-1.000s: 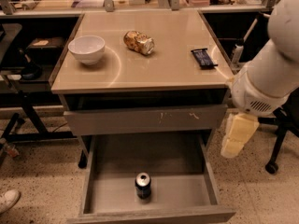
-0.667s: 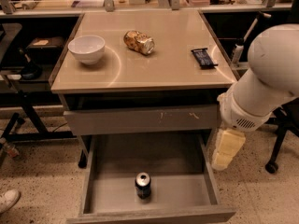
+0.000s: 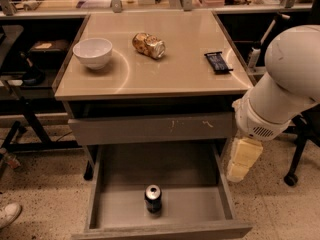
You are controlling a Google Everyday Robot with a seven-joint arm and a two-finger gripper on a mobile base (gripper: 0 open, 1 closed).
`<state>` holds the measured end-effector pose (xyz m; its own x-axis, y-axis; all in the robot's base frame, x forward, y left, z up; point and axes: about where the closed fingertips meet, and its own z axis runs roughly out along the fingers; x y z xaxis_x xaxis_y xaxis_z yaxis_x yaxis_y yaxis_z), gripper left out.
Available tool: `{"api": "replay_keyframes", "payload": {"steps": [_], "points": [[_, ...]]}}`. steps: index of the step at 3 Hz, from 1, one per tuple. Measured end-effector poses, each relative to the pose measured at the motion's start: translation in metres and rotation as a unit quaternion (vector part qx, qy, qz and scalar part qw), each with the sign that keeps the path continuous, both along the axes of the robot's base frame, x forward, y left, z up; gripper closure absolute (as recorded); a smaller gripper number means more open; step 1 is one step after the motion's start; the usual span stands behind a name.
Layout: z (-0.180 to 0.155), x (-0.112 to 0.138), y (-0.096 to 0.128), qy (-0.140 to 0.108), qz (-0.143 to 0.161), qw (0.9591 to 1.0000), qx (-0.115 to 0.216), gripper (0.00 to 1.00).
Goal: Pick pepsi can from middle drawer and place on counter
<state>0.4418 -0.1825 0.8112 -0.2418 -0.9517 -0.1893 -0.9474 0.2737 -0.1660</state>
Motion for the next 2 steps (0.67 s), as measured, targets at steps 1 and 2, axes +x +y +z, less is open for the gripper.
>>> {"api": "replay_keyframes", "payload": {"steps": [1, 2], "points": [[-0.046, -0.006, 0.025, 0.032, -0.013, 0.9982, 0.049, 0.0], [-0.096, -0.006, 0.06, 0.061, -0.028, 0.9914, 0.112, 0.0]]}}
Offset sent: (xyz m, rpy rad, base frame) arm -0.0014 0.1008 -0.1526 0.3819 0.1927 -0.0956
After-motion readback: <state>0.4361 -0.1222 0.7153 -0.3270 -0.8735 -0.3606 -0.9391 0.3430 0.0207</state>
